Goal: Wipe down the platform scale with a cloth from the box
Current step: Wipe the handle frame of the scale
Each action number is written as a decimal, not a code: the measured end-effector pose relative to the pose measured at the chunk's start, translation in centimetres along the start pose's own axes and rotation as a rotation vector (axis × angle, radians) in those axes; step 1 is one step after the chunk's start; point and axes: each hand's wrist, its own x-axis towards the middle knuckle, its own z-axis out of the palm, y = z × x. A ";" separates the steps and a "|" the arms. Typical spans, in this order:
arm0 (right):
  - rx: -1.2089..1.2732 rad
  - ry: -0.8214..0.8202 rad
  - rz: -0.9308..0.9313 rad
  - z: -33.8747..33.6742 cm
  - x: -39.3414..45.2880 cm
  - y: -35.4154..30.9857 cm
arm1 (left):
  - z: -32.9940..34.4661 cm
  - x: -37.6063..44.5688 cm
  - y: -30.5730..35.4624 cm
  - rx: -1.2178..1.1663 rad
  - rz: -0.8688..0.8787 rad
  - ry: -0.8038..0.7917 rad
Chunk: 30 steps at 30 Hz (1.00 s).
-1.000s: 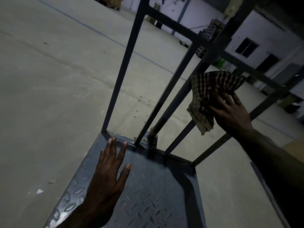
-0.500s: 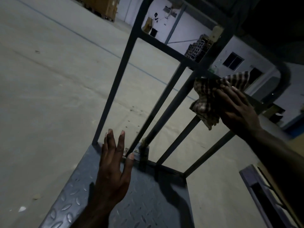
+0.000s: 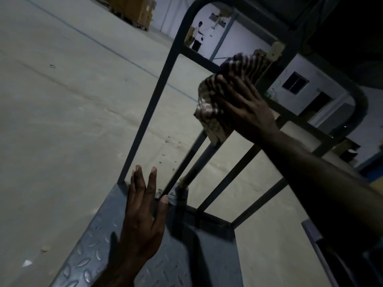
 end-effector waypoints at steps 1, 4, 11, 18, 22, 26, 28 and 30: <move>0.000 -0.040 -0.026 0.5 -0.1 -0.5 | 0.1 -0.1 -0.3 0.010 0.000 -0.008; 0.065 -0.100 0.012 1.4 -0.3 -2.6 | -0.4 0.0 -0.8 0.027 -0.004 -0.011; 0.119 0.030 -0.072 7.2 -4.3 -9.9 | -2.2 0.1 -2.4 0.050 -0.037 -0.021; 0.235 -0.097 -0.065 10.8 -6.9 -18.9 | -3.5 -1.5 -5.0 0.144 -0.056 -0.087; 0.308 -0.135 -0.006 11.6 -7.5 -23.7 | -3.5 -2.4 -6.6 0.179 -0.050 -0.126; 0.326 -0.269 0.094 13.5 -8.1 -27.6 | -3.4 -2.5 -7.3 0.184 -0.055 -0.147; 0.338 -0.308 0.131 14.0 -8.0 -28.6 | -3.4 -2.5 -7.7 0.190 -0.043 -0.156; 0.342 -0.278 0.143 14.1 -7.9 -29.0 | -3.6 -2.6 -8.2 0.192 -0.044 -0.160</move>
